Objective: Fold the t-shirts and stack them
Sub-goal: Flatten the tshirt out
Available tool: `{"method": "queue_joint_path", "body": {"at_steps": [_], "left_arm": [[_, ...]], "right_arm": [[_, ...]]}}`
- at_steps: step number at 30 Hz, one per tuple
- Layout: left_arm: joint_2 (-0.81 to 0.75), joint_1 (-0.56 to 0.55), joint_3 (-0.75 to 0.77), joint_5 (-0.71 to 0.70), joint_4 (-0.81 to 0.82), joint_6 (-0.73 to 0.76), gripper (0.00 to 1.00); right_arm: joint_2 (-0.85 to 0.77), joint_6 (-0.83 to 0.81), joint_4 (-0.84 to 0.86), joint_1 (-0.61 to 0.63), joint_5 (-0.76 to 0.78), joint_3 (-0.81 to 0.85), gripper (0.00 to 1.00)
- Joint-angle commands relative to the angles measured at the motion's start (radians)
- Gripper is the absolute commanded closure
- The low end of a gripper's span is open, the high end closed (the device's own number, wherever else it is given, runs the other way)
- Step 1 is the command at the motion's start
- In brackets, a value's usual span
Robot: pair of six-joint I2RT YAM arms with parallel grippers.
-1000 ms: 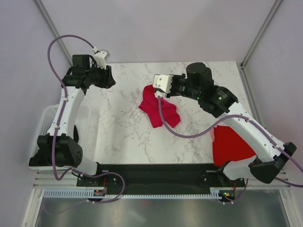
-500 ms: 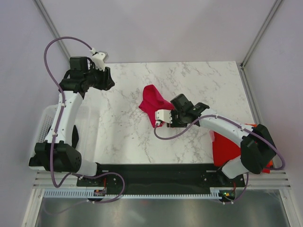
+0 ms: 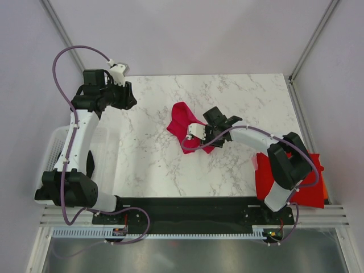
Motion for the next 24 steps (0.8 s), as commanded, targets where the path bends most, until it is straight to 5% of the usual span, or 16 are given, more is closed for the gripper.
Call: {"method": "queue_joint_path", "body": {"at_steps": [1, 3, 13, 24], "left_arm": [[-0.009, 0.008, 0.002, 0.032, 0.030, -0.025, 0.51], [-0.004, 0.008, 0.003, 0.034, 0.030, -0.027, 0.51], [0.043, 0.008, 0.032, 0.054, 0.035, -0.027, 0.51], [0.077, 0.008, 0.071, 0.063, 0.043, -0.031, 0.51]], "right_arm": [[0.027, 0.016, 0.030, -0.021, 0.006, 0.058, 0.57], [0.043, 0.022, 0.033, -0.030, 0.002, 0.069, 0.57], [0.017, 0.032, -0.077, -0.047, -0.175, 0.144, 0.96], [-0.140, 0.059, -0.117, -0.053, -0.199, 0.366, 1.00]]}}
